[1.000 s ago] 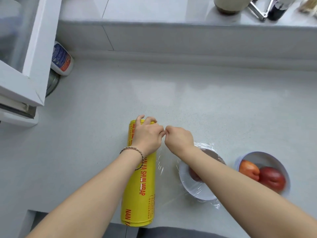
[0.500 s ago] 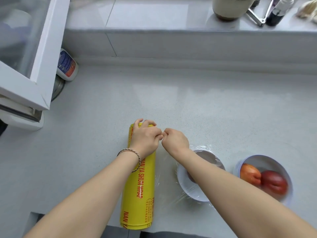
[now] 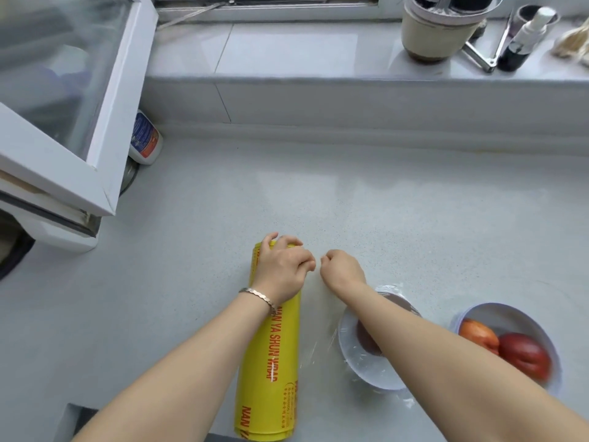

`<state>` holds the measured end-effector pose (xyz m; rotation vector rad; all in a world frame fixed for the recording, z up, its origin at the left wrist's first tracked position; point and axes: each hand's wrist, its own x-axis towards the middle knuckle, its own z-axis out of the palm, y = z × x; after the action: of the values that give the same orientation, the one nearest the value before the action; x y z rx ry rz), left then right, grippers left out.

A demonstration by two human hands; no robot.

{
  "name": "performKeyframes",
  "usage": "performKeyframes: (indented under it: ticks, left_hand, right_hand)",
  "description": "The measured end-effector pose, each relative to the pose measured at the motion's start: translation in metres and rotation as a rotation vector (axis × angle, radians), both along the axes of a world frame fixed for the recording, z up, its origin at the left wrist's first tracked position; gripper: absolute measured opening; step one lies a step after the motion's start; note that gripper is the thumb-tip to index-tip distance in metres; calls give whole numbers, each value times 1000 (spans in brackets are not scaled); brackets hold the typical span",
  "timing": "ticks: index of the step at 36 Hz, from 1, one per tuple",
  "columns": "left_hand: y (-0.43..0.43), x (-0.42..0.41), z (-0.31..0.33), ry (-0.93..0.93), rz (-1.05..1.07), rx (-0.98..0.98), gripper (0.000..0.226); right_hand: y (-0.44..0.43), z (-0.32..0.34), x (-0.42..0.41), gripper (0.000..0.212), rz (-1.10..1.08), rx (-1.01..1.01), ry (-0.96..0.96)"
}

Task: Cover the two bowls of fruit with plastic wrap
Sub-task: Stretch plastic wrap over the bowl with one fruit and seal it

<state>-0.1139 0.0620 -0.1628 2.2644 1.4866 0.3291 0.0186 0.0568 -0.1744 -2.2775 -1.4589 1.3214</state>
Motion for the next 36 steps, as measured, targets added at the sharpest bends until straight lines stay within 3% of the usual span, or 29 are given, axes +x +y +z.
performKeyframes:
  ticks: [3, 9, 12, 15, 18, 21, 24, 30, 36]
  left_hand:
    - [-1, -1, -3, -27, 39, 20, 29]
    - [-6, -19, -8, -109, 116, 206, 33]
    - [-19, -24, -4, -21, 215, 141, 67]
    - [-35, -28, 6, -33, 405, -145, 107]
    - [-45, -27, 16, -92, 565, -362, 106]
    - [-46, -26, 18, -84, 675, -472, 120]
    - [-44, -27, 16, -157, 714, -499, 117]
    - [-51, -19, 20, -489, 787, -578, 92]
    - [-51, -19, 21, -530, 813, -623, 83]
  right_hand:
    - [1, 3, 0, 28, 77, 43, 89]
    - [-9, 20, 15, 24, -6, 36, 316]
    - [-14, 28, 20, 25, -158, 23, 522]
    - [-17, 34, 22, 22, -232, 11, 614]
    - [-22, 36, 20, 15, -86, 23, 525]
    - [-29, 31, 13, 36, 88, 59, 279]
    - [-33, 29, 6, 44, 195, 110, 150]
    - [-37, 28, 5, 30, 224, 174, 172]
    - [-36, 26, 0, 28, 214, 125, 192]
